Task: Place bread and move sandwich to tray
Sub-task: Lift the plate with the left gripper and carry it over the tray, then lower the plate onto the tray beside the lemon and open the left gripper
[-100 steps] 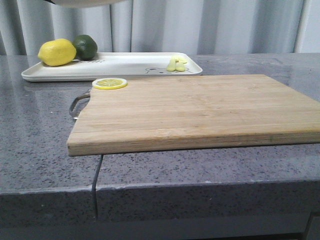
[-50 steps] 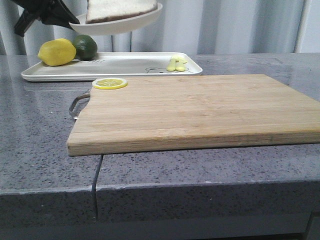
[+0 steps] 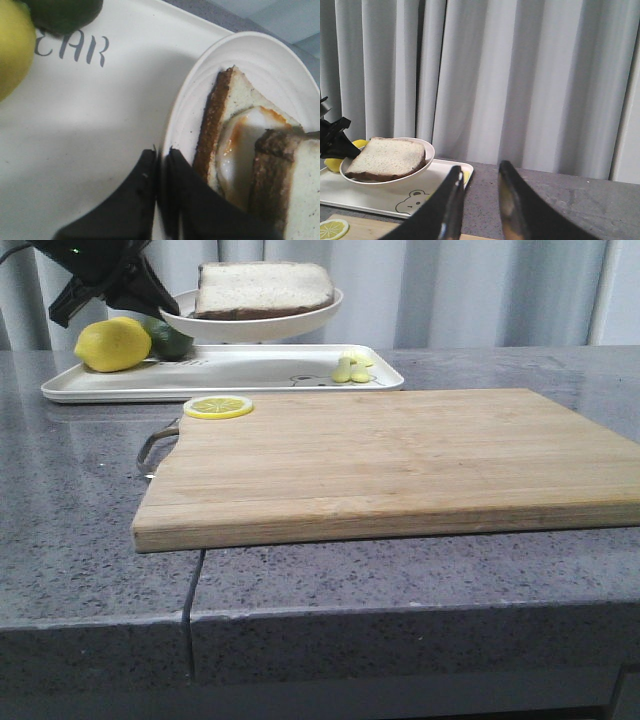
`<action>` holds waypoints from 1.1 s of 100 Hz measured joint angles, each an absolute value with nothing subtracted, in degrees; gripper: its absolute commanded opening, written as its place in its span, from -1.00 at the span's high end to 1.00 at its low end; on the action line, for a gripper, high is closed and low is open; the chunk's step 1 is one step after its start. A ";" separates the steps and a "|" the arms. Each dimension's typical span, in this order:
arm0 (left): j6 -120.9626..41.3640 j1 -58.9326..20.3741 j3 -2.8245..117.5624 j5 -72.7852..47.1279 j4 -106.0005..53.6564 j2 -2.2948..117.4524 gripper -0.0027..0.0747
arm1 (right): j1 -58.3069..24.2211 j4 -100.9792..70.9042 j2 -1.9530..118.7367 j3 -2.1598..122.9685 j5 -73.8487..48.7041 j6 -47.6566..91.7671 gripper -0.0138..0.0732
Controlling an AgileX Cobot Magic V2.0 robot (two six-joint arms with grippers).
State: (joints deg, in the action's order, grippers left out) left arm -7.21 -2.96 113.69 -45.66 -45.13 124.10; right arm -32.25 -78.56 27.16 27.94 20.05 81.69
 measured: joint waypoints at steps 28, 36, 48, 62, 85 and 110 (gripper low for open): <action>-6.86 -2.96 113.69 -46.10 -44.65 126.69 0.98 | -32.25 -78.79 27.16 27.94 20.05 81.69 0.21; -6.86 -2.96 113.69 -46.09 -44.31 126.96 0.98 | -32.25 -78.79 27.16 27.94 20.05 81.69 0.21; -6.84 -2.96 113.69 -46.09 -44.31 127.07 0.98 | -32.25 -78.79 27.16 27.94 20.05 81.69 0.21; -6.29 -2.96 113.69 -45.80 -42.89 127.07 0.98 | -32.25 -78.79 27.16 27.94 20.05 81.69 0.21; -6.01 -2.96 113.73 -45.75 -42.12 127.43 0.98 | -32.25 -78.79 27.16 27.94 20.05 81.69 0.21; -5.62 -2.96 113.73 -45.66 -41.90 127.43 0.98 | -32.25 -78.79 27.16 27.94 20.05 81.69 0.21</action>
